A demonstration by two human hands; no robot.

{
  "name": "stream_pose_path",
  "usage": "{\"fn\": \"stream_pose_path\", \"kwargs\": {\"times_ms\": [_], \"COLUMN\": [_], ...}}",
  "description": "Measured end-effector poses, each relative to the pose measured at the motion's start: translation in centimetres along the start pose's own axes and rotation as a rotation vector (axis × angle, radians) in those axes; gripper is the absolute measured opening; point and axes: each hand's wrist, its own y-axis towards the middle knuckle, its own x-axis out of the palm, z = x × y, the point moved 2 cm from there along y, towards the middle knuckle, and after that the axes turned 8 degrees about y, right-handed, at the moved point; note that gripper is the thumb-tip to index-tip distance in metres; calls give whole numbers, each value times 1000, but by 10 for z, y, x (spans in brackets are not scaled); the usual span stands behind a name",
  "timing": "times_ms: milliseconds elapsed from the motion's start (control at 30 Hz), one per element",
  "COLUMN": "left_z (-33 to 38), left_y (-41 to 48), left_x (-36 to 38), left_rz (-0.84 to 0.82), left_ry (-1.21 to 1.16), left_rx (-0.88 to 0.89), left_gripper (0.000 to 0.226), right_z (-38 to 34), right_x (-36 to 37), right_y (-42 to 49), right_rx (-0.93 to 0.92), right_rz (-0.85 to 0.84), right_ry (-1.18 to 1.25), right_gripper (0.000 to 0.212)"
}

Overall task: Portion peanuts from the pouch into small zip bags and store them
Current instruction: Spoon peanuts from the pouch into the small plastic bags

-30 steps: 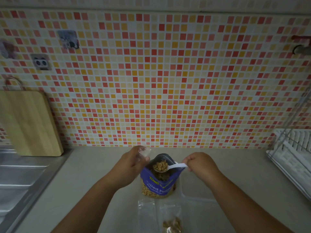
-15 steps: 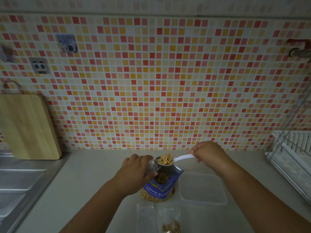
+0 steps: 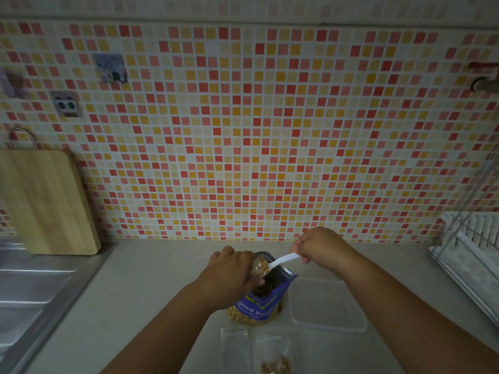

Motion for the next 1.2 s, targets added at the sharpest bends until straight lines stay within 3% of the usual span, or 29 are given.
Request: {"fn": "stream_pose_path", "kwargs": {"times_ms": [167,300,467,633,733,800,867,967,1100,1200], "left_z": [4,8,12,12,10,4,-2,-5,4,10], "left_y": [3,3,3,-3,-13,-20,-26,-32,-43,-52], "left_x": [-2,-1,4,-4,-13,-14,-14,-15,-17,-15], "left_rz": [-20,59,193,255,290,341,360,316,247,216], "left_ry": [-50,-167,-510,-889,-1041,-1231,-1539,-1998,-2074,-2048], "left_rx": [-15,-52,-100,-92,-118,-181,-256,-250,-199,-203], "left_gripper": [52,48,37,30,13,16,28,42,46,49], "right_z": [-11,-37,-82,-112,-109,-95,-74,-38,-10,-10], "right_x": [-1,-5,-9,-32,-53,-56,-41,8,51,60], "right_y": [1,-9,-38,-67,-71,-67,-60,-45,-39,-44], "right_rx": [-34,-160,-503,-686,-647,-549,-421,-276,-251,-378], "right_rz": [-33,-47,99,335,525,592,530,251,133,341], "right_ry": [-57,-211,-657,-754,-731,-646,-619,-622,-592,-453], "right_gripper": [24,25,21,19,20,22,21,24,29,25]}}
